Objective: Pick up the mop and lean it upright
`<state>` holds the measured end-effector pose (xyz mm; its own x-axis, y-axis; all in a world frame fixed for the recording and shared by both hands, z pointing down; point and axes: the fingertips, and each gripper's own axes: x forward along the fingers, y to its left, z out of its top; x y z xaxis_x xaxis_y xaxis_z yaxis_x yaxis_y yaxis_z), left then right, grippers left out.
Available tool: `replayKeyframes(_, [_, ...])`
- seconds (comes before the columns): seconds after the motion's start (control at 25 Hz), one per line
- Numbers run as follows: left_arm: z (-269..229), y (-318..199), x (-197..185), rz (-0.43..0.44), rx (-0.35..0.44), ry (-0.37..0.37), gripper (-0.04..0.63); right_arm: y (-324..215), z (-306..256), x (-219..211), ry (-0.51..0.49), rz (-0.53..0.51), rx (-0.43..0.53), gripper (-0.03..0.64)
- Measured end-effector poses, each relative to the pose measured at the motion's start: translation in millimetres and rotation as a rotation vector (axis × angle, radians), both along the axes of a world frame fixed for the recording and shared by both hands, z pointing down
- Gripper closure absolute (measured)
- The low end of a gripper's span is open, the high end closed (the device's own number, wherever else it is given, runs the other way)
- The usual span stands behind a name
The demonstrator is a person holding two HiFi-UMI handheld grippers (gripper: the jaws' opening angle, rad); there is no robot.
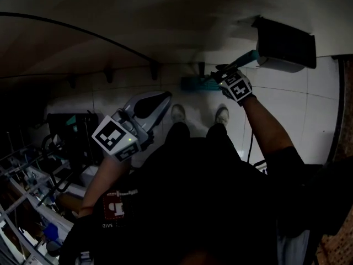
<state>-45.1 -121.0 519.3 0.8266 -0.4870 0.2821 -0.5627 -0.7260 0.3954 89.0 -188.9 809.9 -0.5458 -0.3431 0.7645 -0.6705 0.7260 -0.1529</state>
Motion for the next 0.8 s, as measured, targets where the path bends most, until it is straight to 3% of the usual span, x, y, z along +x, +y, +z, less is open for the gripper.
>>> replayKeyframes(0.32, [13.4,-3.7,-7.5,-0.016,-0.026,-0.014,0.600,-10.4,27.6,5.7,0.023,0.004,-0.030,0.480])
replayKeyframes(0.8, [22.9,-8.0,-5.9,-0.017,-0.052,-0.017,0.601,-54.1,43.5,45.0,-0.109,0.258,-0.075,0.472])
